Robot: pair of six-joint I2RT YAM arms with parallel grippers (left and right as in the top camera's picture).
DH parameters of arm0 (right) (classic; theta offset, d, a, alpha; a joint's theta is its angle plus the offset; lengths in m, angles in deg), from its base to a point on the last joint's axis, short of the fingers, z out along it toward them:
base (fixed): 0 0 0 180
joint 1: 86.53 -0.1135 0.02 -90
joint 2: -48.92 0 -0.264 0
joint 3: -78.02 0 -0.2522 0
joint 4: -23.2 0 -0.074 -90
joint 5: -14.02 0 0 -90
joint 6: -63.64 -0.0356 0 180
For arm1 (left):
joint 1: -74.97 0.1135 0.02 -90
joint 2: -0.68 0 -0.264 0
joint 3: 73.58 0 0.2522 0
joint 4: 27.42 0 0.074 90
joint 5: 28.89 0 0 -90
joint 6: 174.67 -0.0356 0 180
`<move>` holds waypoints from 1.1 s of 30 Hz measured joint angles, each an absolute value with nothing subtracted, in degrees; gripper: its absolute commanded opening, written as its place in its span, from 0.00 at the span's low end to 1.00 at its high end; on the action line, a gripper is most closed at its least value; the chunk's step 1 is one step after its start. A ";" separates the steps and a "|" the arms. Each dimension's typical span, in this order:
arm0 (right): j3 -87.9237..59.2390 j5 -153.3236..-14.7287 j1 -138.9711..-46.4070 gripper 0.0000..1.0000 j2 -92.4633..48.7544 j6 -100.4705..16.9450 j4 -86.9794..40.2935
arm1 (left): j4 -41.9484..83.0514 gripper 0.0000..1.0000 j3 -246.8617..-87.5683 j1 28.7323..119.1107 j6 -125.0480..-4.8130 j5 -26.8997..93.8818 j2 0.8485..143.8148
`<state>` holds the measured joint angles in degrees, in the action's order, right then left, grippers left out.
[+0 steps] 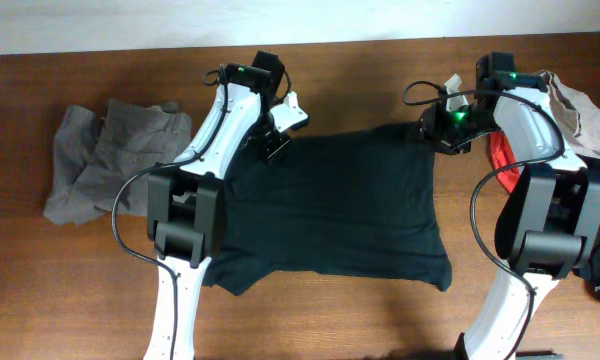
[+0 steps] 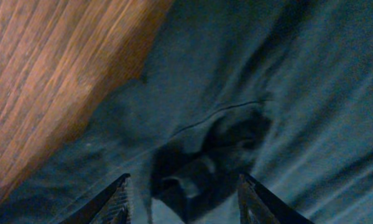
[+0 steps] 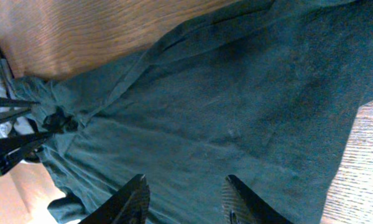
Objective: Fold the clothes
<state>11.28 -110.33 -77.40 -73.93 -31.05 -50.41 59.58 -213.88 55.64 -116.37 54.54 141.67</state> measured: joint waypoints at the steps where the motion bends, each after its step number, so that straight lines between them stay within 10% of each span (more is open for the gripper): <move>1: 11.28 -110.33 -77.40 0.43 -73.93 -31.05 -50.43 | 59.58 0.53 -213.88 55.83 -116.50 54.74 141.89; 11: 11.28 -110.33 -77.40 0.43 -73.93 -31.07 -50.46 | 62.20 0.01 -213.88 56.36 -117.27 54.76 143.84; 33: 11.28 -110.33 -77.40 0.43 -73.93 -31.05 -50.63 | 80.01 0.04 -220.04 55.59 -116.96 42.21 142.39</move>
